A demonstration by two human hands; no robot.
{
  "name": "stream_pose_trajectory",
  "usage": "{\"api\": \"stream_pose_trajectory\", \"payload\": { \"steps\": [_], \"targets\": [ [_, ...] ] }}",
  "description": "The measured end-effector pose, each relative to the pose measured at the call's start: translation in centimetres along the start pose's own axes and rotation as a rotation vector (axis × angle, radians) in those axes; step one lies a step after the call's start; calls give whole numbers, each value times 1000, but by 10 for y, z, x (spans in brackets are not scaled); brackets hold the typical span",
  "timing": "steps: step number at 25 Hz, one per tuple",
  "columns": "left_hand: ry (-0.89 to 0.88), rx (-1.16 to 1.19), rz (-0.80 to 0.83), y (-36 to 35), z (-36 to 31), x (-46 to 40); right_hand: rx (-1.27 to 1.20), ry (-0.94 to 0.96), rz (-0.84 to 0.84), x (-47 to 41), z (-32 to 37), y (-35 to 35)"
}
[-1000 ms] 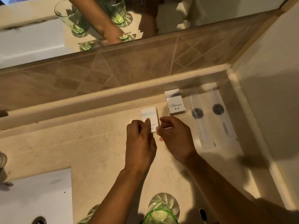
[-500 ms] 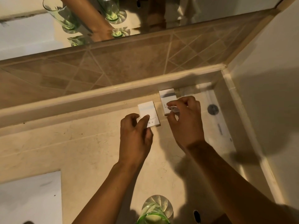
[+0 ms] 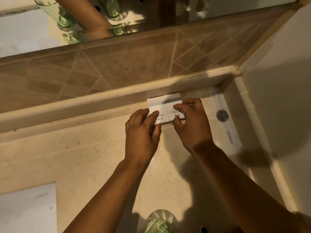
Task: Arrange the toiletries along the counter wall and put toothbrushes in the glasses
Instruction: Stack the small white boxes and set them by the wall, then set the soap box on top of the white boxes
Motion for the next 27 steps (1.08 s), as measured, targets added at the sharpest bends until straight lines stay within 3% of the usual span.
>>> {"api": "stream_pose_trajectory", "payload": {
  "steps": [12, 19, 23, 27],
  "targets": [
    [-29, -9, 74, 3, -5, -7, -104, -16, -48, 6, -2, 5],
    [90, 108, 100, 29, -9, 13, -131, -37, -79, 50, -20, 25],
    [-5, 108, 37, 60, -28, 42, -168, -36, -81, 100, -38, 59],
    [-176, 129, 264, 61, -77, 74, -180, -67, -115, 154, -63, 104]
  ]
}}
Point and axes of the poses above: each hand's wrist, its own x-axis away from the middle knuckle, its own y-axis out of the back of the hand, z = x × y, the point moved 10 cm from there along -x, towards the middle knuckle, and after that the axes turned 12 degrees about -z, right-handed, at the moved point
